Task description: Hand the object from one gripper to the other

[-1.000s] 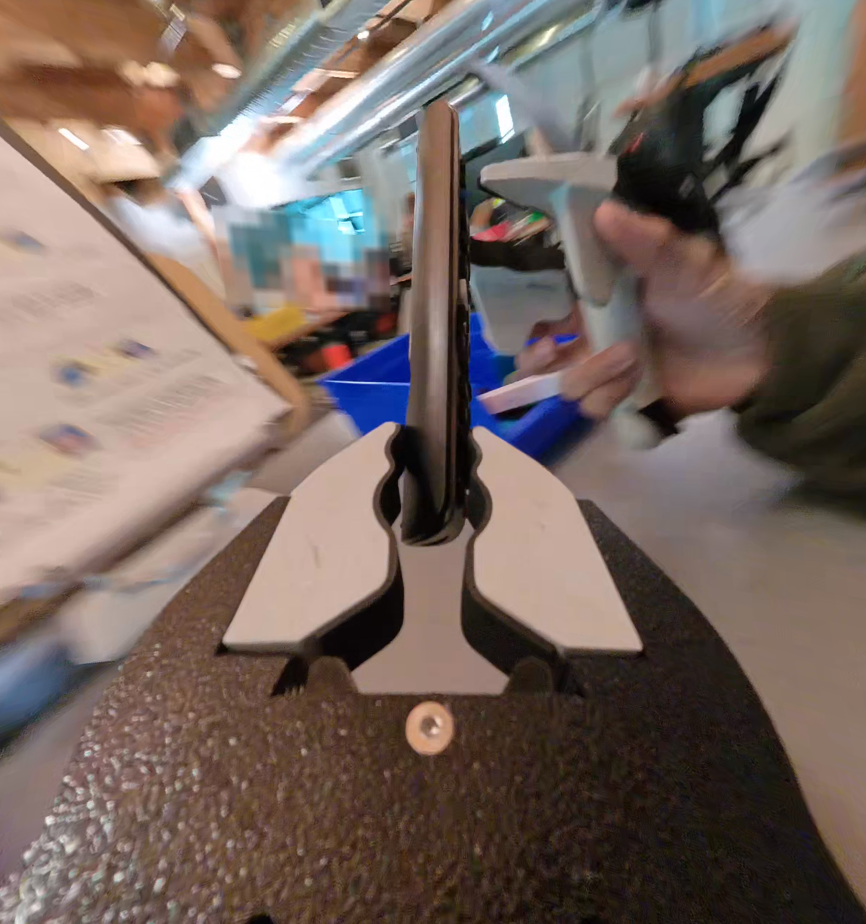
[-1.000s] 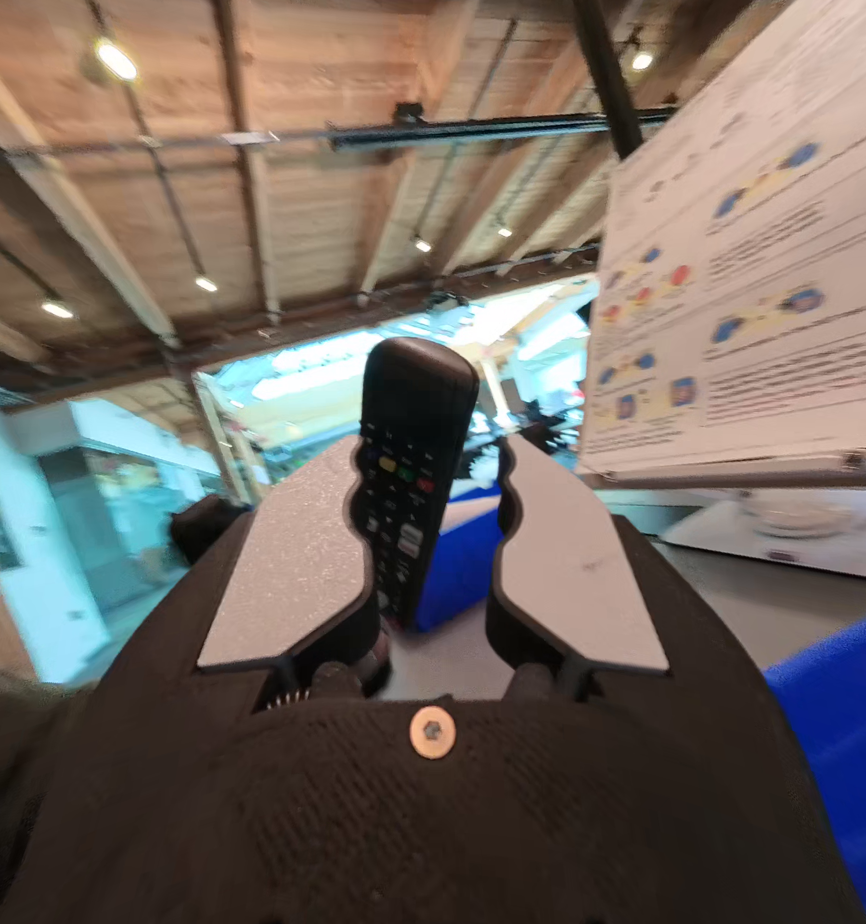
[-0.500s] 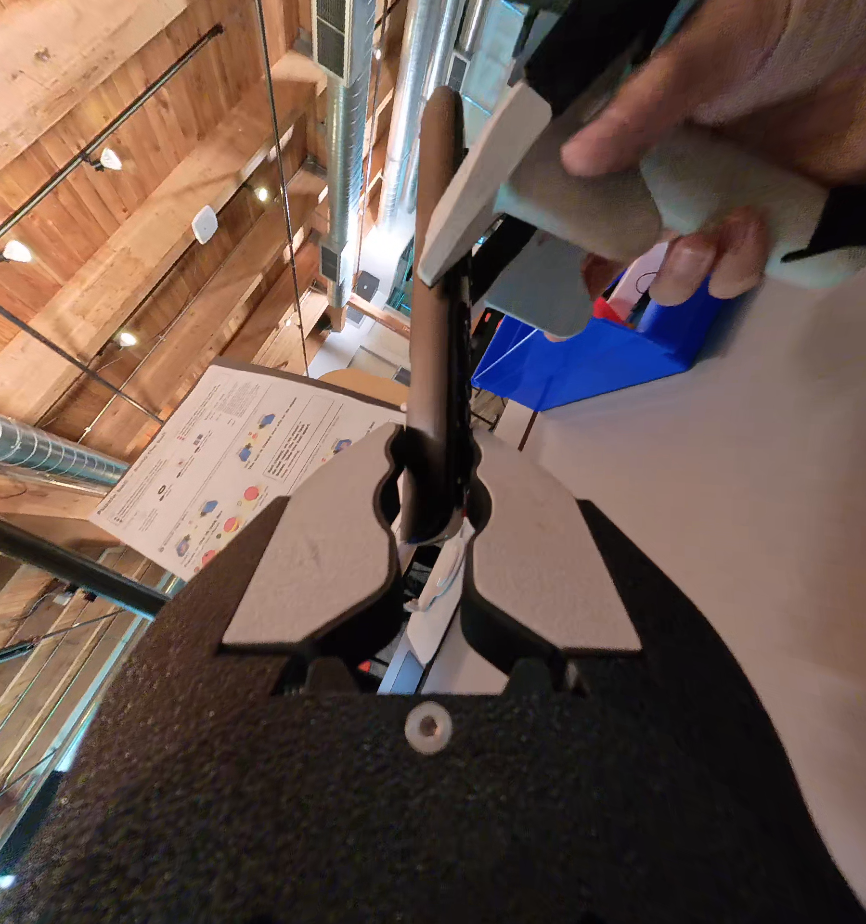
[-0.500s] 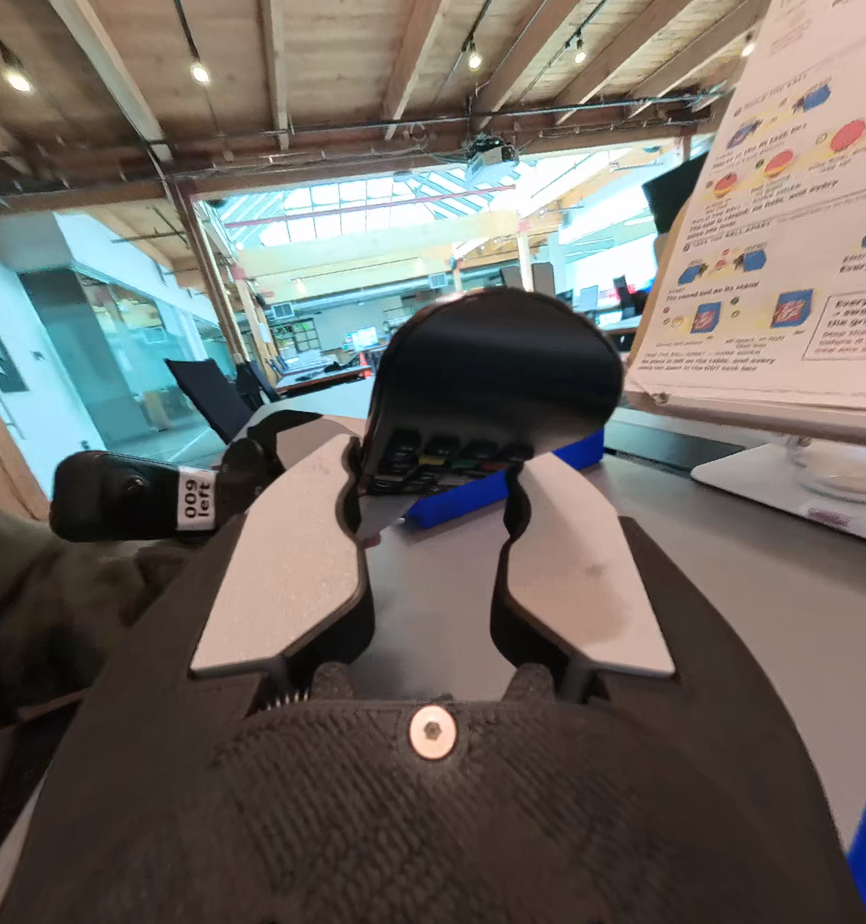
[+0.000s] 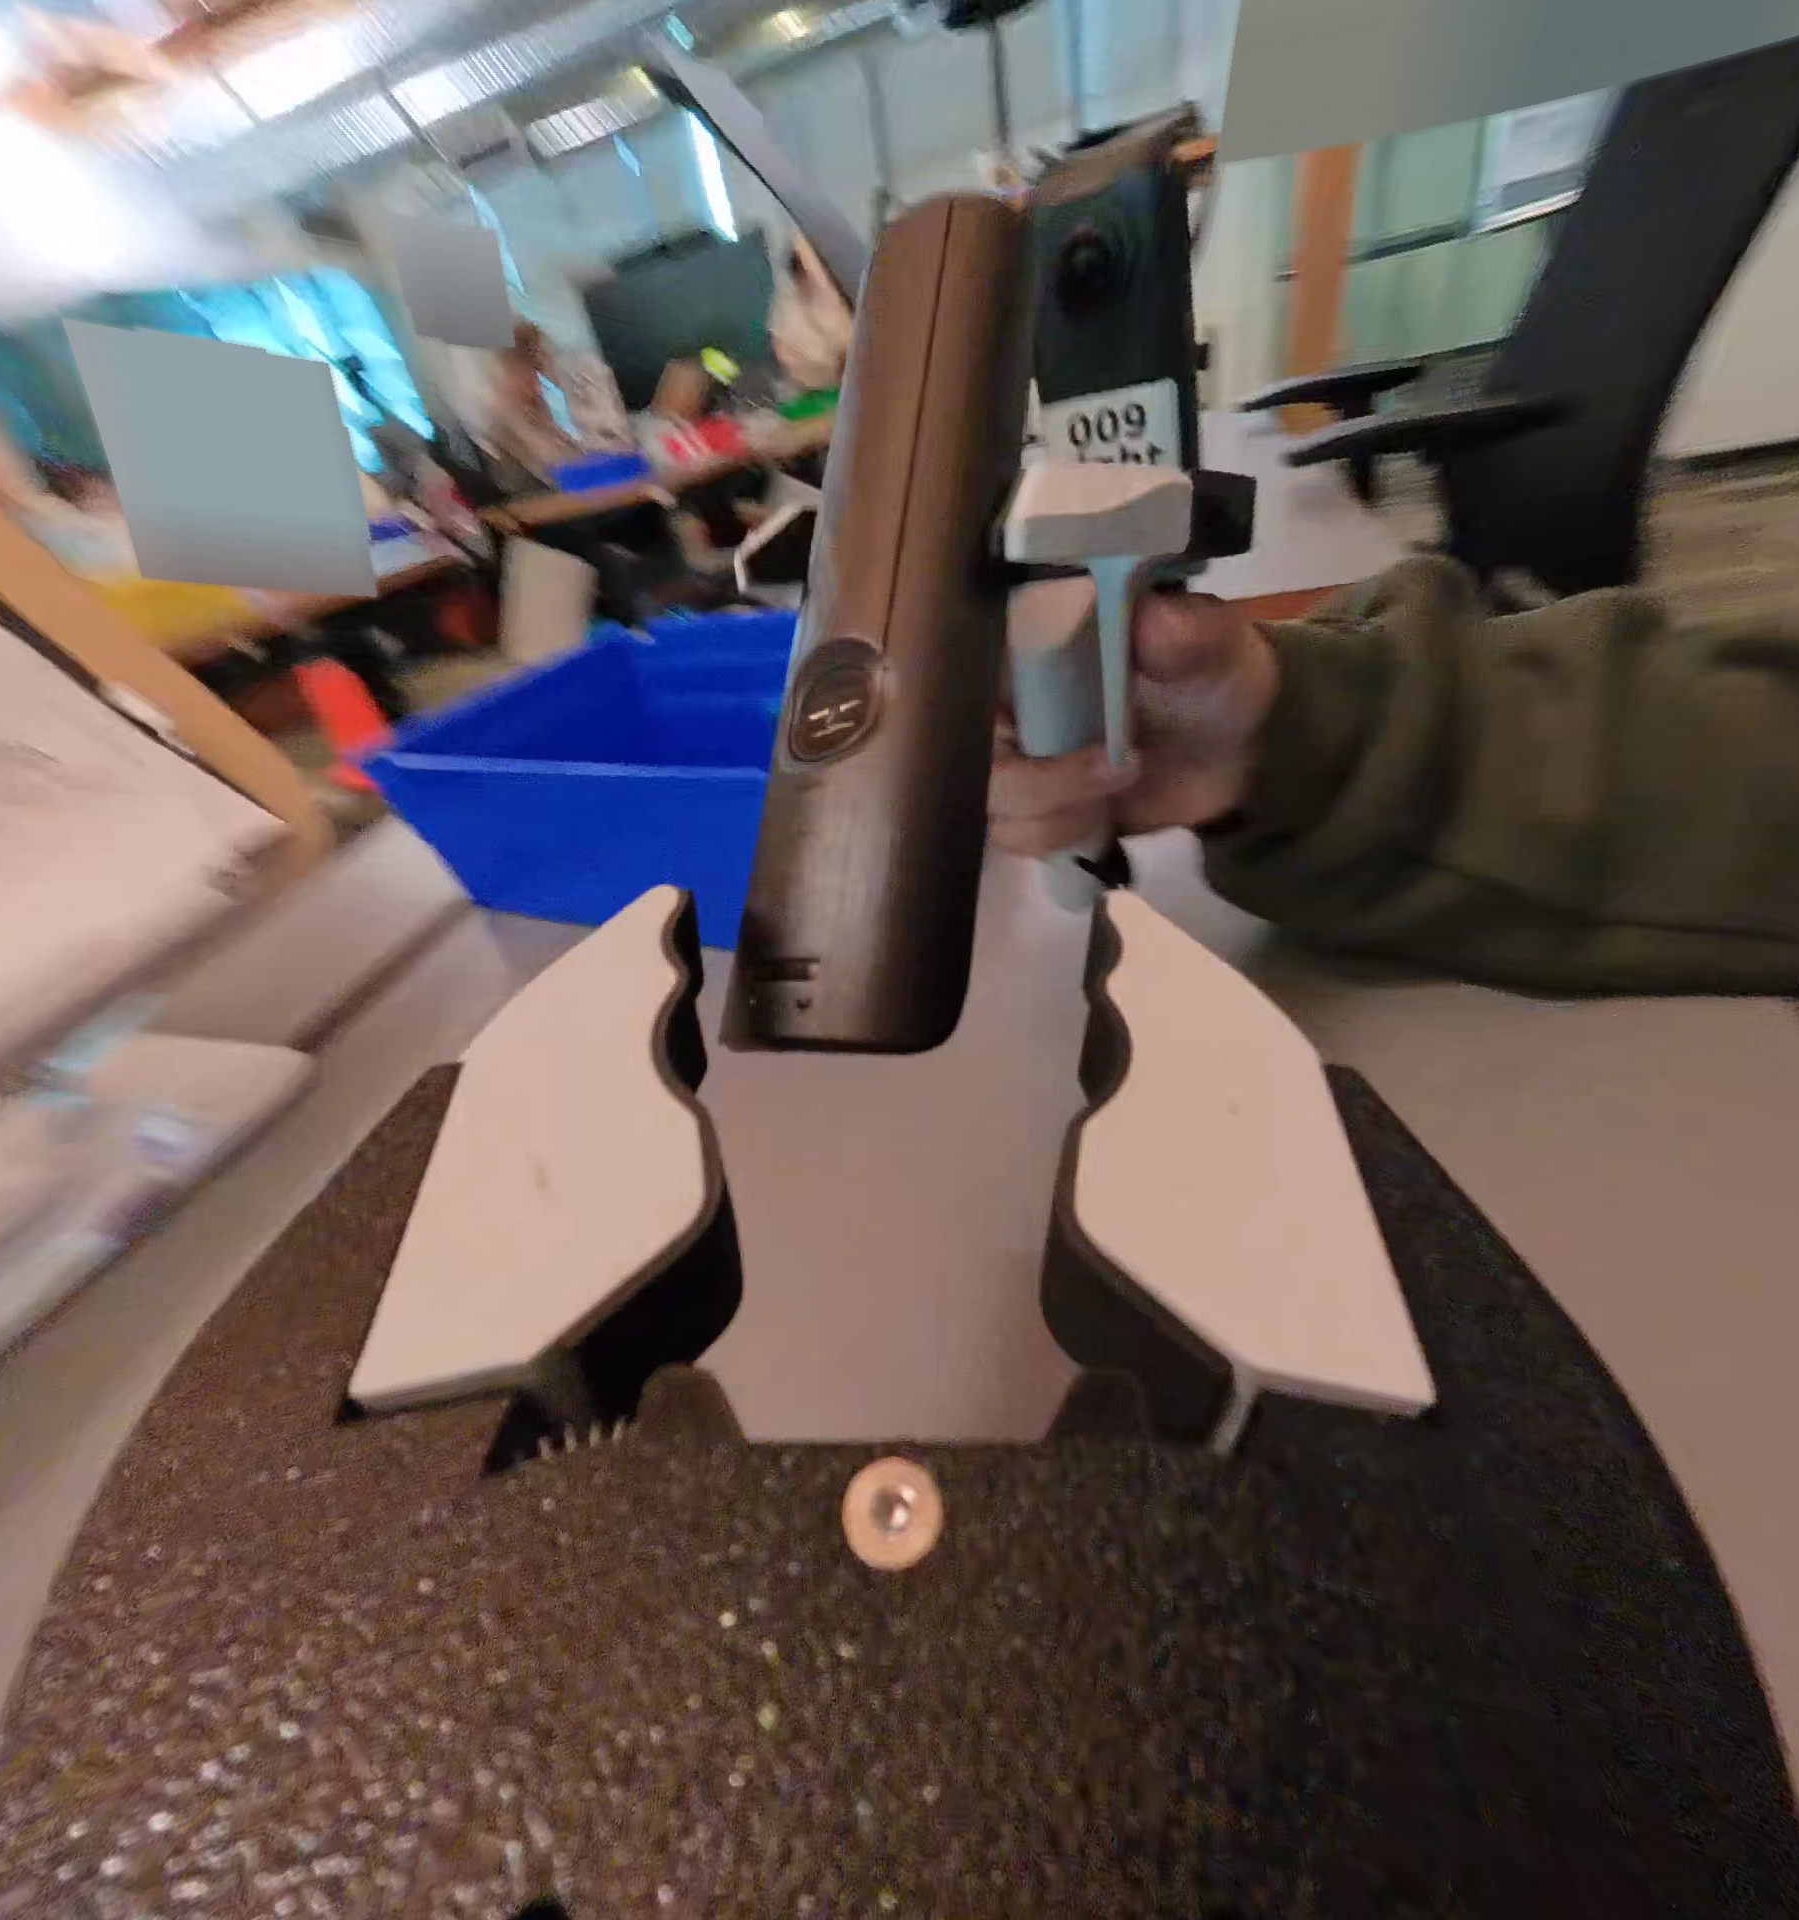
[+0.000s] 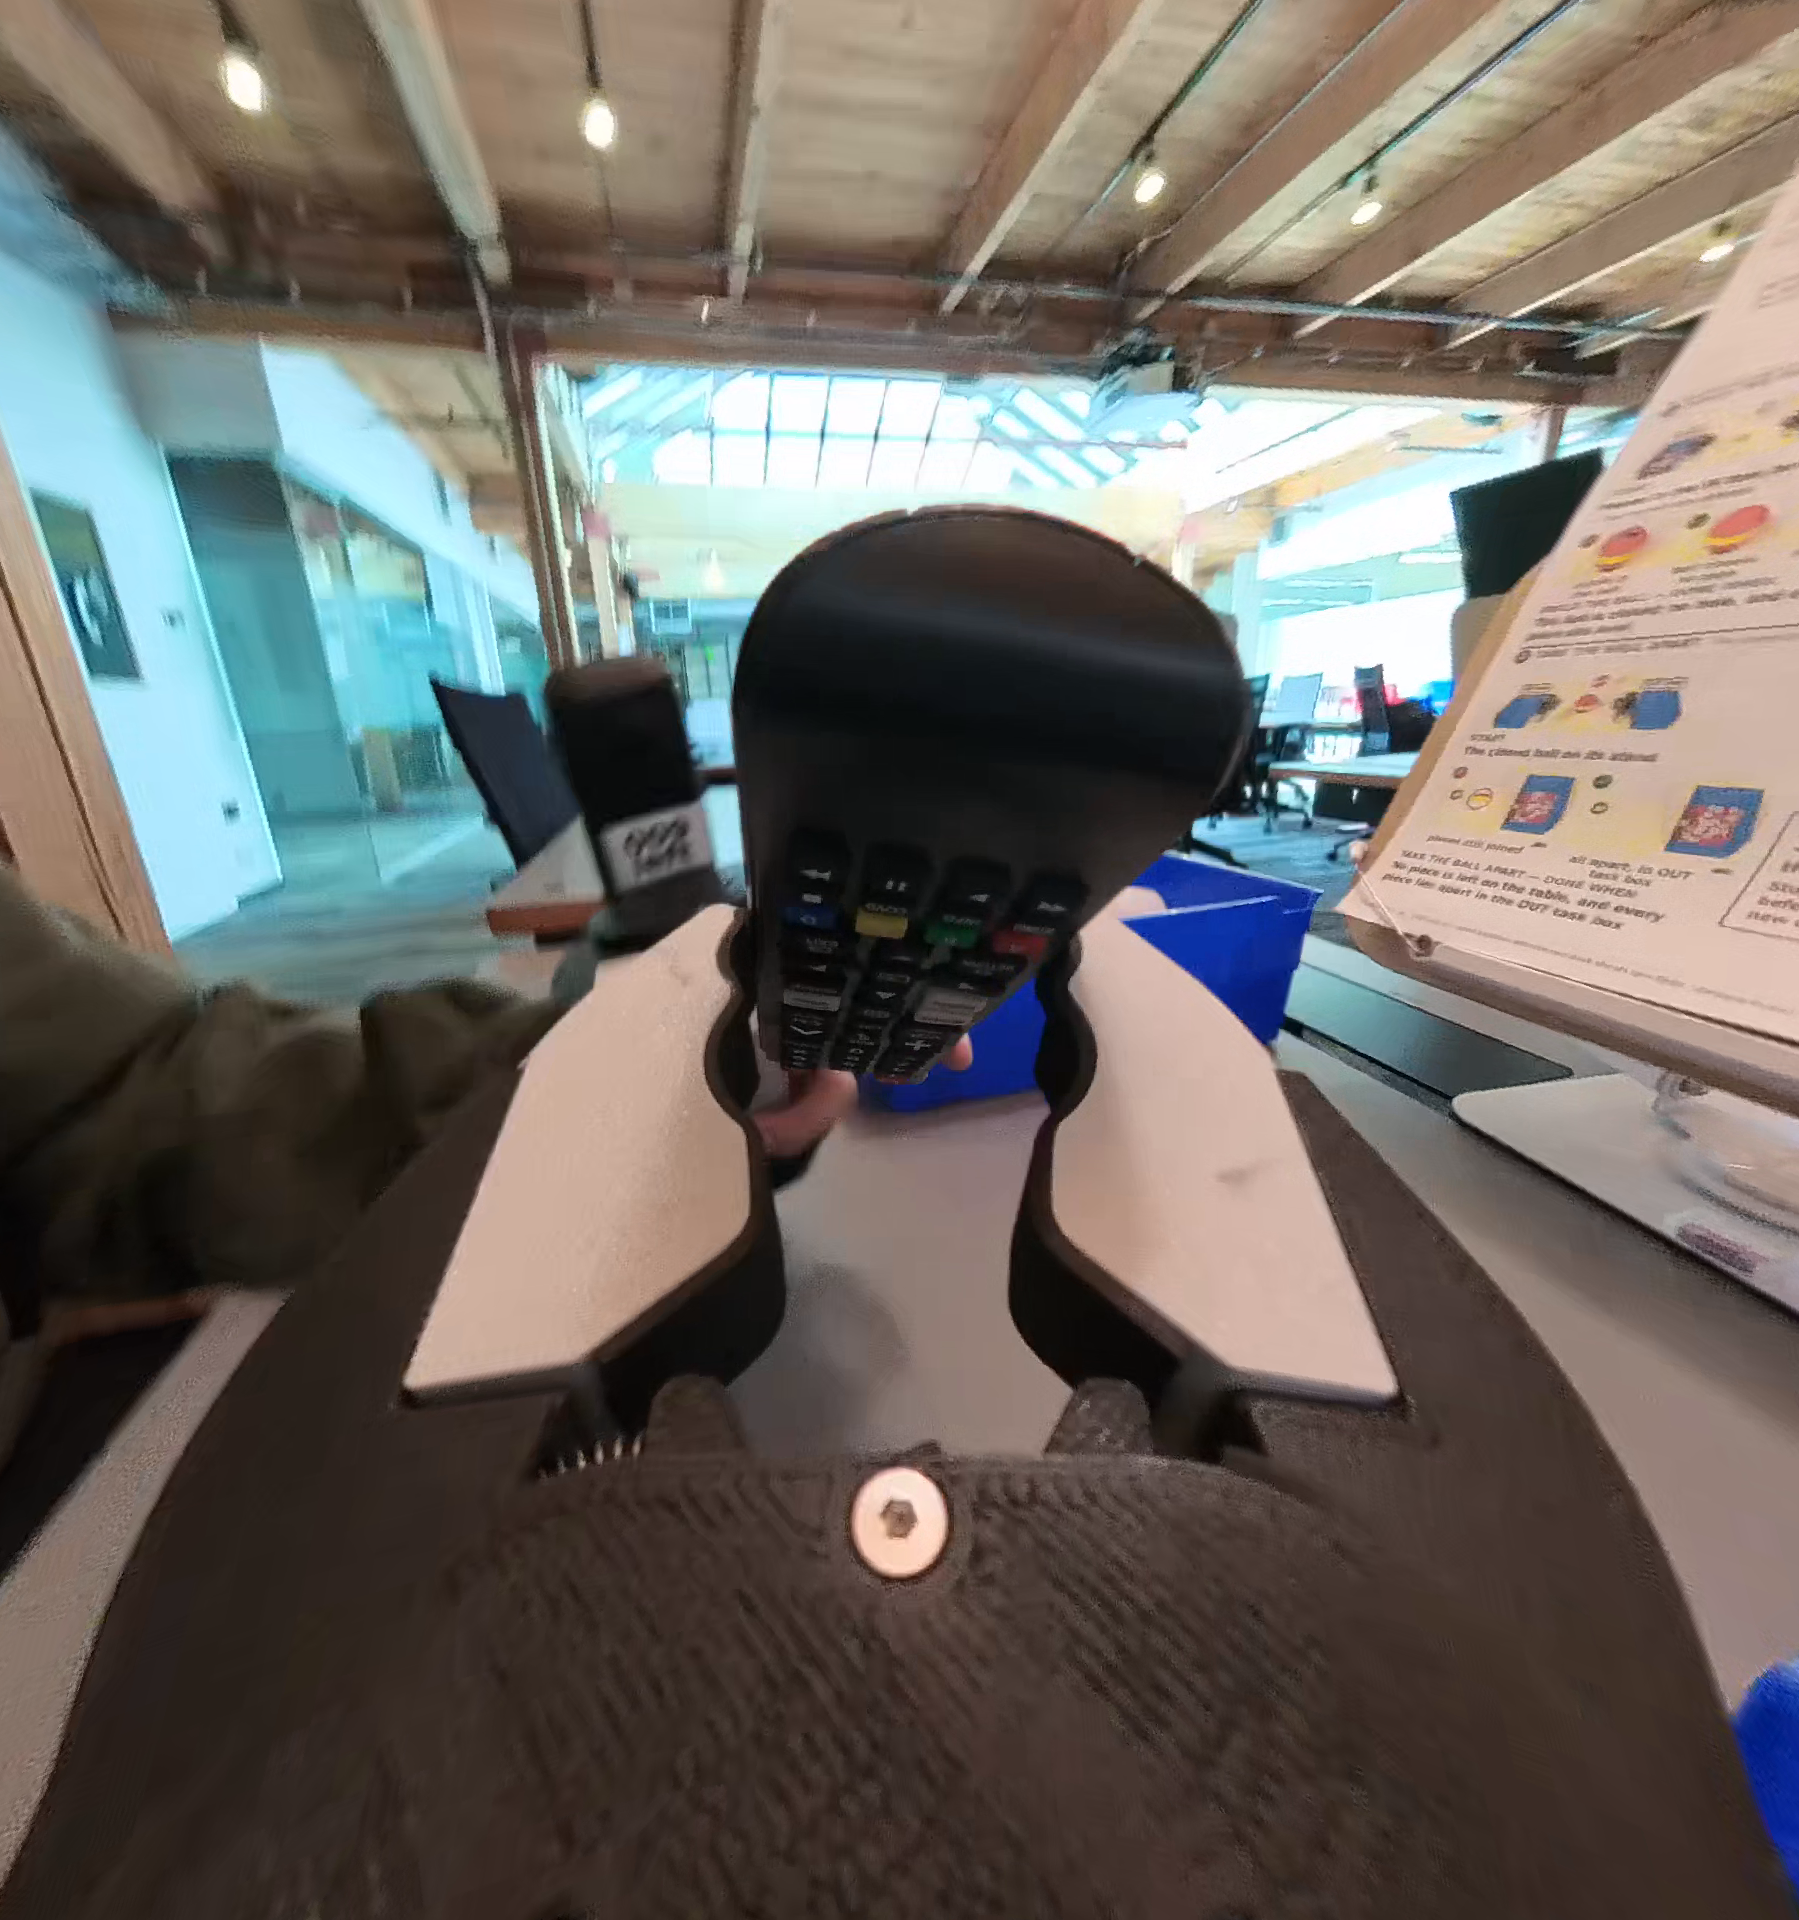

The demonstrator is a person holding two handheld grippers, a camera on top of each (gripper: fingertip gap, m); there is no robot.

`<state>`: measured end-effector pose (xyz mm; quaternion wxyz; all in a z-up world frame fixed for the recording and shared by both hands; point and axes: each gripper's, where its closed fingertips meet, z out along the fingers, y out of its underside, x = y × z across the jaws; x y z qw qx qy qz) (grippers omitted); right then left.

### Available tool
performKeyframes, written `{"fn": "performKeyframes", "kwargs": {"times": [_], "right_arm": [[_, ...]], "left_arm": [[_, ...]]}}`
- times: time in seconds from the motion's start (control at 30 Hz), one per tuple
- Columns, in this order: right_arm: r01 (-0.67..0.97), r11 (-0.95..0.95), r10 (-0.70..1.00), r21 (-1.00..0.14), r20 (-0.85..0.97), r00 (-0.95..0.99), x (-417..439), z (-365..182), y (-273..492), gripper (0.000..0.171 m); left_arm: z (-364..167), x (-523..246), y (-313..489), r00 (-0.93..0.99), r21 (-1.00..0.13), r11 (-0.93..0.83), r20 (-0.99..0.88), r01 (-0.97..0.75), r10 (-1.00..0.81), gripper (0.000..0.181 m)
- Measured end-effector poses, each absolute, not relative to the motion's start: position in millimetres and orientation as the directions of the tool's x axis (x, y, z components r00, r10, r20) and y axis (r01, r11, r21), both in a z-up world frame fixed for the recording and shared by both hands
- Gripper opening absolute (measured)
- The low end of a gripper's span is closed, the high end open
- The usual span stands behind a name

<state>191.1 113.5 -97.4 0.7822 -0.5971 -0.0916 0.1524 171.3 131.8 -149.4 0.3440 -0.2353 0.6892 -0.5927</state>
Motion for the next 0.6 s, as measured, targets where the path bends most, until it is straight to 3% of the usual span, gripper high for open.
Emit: {"fn": "performKeyframes", "kwargs": {"times": [0.07,0.17,0.27,0.37,0.47,0.6], "right_arm": [[-0.011,0.175,0.347,-0.985,0.051,0.937,184.5,-108.8,114.4,0.053],[0.128,0.103,0.349,-0.986,0.156,0.924,174.8,-123.5,118.5,0.053],[0.167,0.073,0.378,-0.983,0.182,0.908,164.3,-131.8,124.1,0.053],[0.201,0.061,0.377,-0.978,0.209,0.902,161.3,-134.9,126.2,0.053],[0.144,0.118,0.354,-0.983,0.177,0.918,164.7,-124.6,124.4,0.054],[-0.033,0.213,0.364,-0.977,0.048,0.93,169.5,-108.0,120.8,0.066]], "left_arm": [[-160.8,167.4,132.5,-0.712,-0.983,0.184,-0.113,-0.023,-0.693,0.073],[-181.5,166.2,134.3,-0.714,-0.942,0.327,-0.181,-0.071,-0.676,0.071],[-197.0,168.2,131.6,-0.715,-0.902,0.419,-0.225,-0.104,-0.662,0.051],[-204.3,168.5,129.6,-0.725,-0.885,0.45,-0.232,-0.119,-0.648,0.047],[-196.4,167.9,122.3,-0.744,-0.935,0.328,-0.123,-0.135,-0.657,0.046],[-172.0,156.4,106.6,-0.824,-0.977,-0.01,0.186,-0.214,-0.535,0.045]]}}
